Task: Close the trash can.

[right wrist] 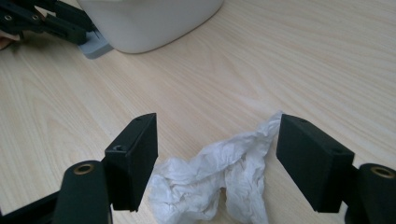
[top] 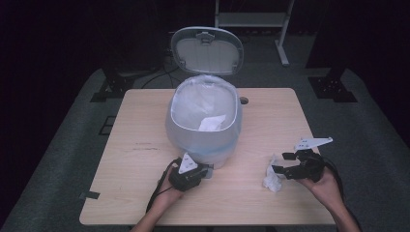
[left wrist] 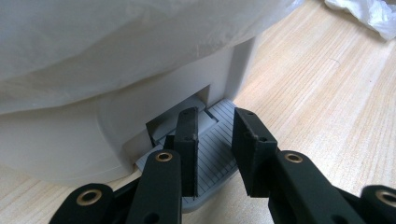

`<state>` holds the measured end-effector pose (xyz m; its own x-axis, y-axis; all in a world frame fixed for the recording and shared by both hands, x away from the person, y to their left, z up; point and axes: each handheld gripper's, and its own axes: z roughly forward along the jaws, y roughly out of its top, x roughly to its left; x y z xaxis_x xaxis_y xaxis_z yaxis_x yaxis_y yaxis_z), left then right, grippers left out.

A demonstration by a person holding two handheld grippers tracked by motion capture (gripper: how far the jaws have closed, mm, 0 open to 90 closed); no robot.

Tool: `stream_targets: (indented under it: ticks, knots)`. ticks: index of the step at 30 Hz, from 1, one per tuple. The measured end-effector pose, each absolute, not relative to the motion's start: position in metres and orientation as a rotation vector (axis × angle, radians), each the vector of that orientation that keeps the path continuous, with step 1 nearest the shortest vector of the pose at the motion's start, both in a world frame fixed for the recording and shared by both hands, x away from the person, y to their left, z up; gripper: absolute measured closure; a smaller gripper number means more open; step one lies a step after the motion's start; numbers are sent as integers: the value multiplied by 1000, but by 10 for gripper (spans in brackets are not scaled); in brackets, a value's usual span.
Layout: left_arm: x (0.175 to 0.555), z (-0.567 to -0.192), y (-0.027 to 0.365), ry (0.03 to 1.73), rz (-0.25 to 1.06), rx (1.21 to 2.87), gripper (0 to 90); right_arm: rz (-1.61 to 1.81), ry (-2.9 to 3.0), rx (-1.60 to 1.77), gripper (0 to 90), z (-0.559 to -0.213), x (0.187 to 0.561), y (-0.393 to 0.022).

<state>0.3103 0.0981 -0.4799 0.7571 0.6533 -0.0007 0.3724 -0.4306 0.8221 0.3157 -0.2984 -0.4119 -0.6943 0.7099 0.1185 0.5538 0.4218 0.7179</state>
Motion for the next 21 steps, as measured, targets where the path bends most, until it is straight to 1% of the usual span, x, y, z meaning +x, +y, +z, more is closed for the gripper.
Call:
stream_targets:
  ticks: [21]
  knots:
    - [309, -480, 97, 770, 410, 2065, 715, 1096, 2507, 1073, 282, -435, 312, -291]
